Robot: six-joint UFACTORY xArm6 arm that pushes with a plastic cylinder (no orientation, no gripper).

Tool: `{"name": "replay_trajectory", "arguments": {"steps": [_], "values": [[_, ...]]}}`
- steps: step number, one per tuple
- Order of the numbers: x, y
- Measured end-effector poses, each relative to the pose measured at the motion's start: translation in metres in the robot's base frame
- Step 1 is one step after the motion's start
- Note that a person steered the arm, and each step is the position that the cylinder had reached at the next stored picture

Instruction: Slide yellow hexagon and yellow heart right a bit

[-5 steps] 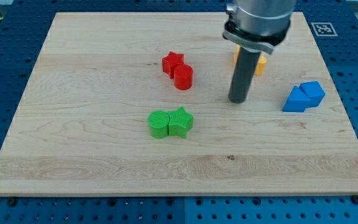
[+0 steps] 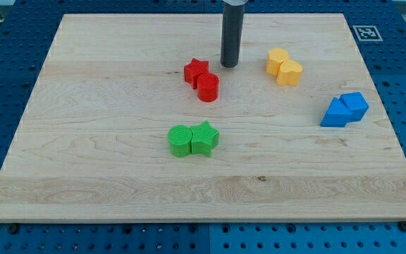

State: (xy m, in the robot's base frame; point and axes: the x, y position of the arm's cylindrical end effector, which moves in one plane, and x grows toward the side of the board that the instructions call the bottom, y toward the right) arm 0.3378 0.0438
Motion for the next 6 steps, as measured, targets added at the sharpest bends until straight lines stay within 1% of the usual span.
{"name": "replay_trajectory", "arguments": {"steps": [2, 3, 4, 6], "values": [[0.002, 0.000], [0.021, 0.012], [0.024, 0.020], [0.023, 0.063]]}}
